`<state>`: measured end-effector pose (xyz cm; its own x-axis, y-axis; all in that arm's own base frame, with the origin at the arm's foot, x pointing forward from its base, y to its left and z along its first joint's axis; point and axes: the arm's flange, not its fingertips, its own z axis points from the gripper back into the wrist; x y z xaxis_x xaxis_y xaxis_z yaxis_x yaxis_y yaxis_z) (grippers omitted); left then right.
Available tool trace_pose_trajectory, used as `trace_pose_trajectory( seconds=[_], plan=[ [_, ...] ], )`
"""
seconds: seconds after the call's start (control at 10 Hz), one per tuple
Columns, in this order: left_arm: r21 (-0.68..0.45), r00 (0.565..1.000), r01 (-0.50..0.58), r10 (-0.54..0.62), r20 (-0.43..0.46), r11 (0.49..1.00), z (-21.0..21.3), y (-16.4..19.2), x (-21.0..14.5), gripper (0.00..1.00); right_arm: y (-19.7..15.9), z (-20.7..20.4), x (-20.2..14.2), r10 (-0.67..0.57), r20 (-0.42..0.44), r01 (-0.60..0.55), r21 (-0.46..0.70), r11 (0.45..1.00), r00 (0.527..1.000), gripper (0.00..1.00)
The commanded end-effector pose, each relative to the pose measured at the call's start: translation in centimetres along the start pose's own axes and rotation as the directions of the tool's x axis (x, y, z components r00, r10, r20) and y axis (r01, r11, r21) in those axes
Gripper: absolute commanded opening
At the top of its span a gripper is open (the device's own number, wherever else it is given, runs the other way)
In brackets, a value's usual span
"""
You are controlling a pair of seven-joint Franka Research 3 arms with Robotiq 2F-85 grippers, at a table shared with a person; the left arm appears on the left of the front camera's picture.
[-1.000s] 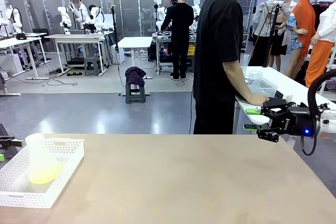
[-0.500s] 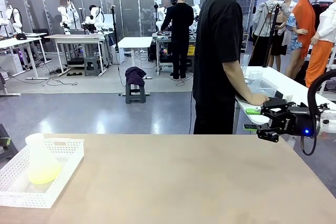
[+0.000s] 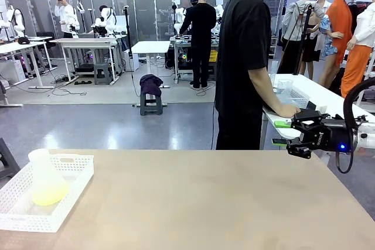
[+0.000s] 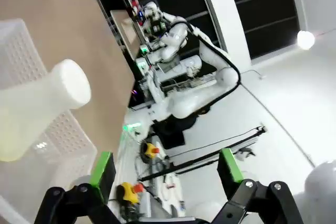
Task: Prepare the solutions needed for the experiment.
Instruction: When the human places the Big flask in the center of the table, pick up the Big flask and place it in the left Organizing basket.
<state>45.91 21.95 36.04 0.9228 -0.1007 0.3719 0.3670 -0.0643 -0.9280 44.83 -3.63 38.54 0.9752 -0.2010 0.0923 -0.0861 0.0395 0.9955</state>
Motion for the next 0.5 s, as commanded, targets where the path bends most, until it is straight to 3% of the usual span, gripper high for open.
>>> trace_pose_trajectory(
  seconds=[0.0,0.2,0.3,0.4],
  plan=[
    [-0.119,0.996,-0.086,0.083,-0.033,0.989,-0.1,-0.9,0.1,1.00,0.2,-0.1,0.1,0.006,0.002,-0.006,0.007,1.000,1.000,0.59],
    [-0.133,0.991,-0.129,0.124,-0.045,0.983,-0.3,-0.7,-0.2,1.00,0.2,-0.1,0.1,0.006,0.002,-0.006,0.007,1.000,1.000,0.59],
    [-0.133,0.997,-0.080,0.079,-0.010,0.988,0.0,-0.1,-0.1,1.00,0.2,-0.1,0.1,0.006,0.002,-0.006,0.007,1.000,1.000,0.59],
    [-0.125,0.994,-0.101,0.096,-0.046,0.987,-4.2,1.6,0.3,1.00,0.2,-0.1,0.1,0.006,0.002,-0.006,0.007,1.000,1.000,0.59]
  ],
)
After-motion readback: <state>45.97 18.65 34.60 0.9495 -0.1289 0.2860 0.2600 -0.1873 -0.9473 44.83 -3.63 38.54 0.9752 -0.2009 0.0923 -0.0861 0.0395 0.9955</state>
